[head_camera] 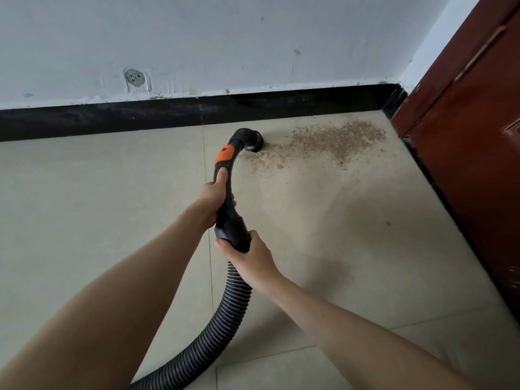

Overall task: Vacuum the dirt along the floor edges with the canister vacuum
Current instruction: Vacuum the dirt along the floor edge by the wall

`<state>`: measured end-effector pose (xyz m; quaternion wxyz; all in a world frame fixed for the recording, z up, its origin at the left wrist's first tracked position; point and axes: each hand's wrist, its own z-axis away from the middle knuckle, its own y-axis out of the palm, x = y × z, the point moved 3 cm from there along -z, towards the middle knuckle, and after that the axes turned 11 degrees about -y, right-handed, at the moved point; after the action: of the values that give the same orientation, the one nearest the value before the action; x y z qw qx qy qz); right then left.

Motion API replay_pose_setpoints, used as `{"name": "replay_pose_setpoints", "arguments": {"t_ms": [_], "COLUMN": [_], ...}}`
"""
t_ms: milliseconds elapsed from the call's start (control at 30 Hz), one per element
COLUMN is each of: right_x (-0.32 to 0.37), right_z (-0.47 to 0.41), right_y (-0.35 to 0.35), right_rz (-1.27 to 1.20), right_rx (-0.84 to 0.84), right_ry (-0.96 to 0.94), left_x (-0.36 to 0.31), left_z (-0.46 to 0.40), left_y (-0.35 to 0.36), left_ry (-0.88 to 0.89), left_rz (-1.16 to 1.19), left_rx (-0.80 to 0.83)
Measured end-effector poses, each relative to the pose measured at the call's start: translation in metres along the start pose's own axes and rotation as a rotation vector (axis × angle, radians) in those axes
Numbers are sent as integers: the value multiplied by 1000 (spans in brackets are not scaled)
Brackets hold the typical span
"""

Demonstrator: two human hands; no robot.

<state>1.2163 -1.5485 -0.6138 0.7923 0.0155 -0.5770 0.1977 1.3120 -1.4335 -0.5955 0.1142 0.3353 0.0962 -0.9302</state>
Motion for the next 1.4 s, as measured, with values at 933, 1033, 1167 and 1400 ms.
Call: {"name": "replay_pose_setpoints", "arguments": {"t_ms": [933, 1033, 1167, 1400], "right_x": [17, 24, 27, 21], "right_z": [-27, -19, -3, 22], "right_y": [8, 26, 44, 43], "right_rz": [-113, -87, -31, 31], "right_rx": [31, 107, 214, 206], "right_ry": [11, -5, -14, -3], "left_x": [-30, -19, 1, 20], "left_z": [-20, -12, 4, 23], "left_y": [-6, -35, -64, -63], "left_ry": [81, 54, 15, 21], "left_rz": [-93, -27, 31, 25], "left_rx": [-38, -89, -102, -62]}}
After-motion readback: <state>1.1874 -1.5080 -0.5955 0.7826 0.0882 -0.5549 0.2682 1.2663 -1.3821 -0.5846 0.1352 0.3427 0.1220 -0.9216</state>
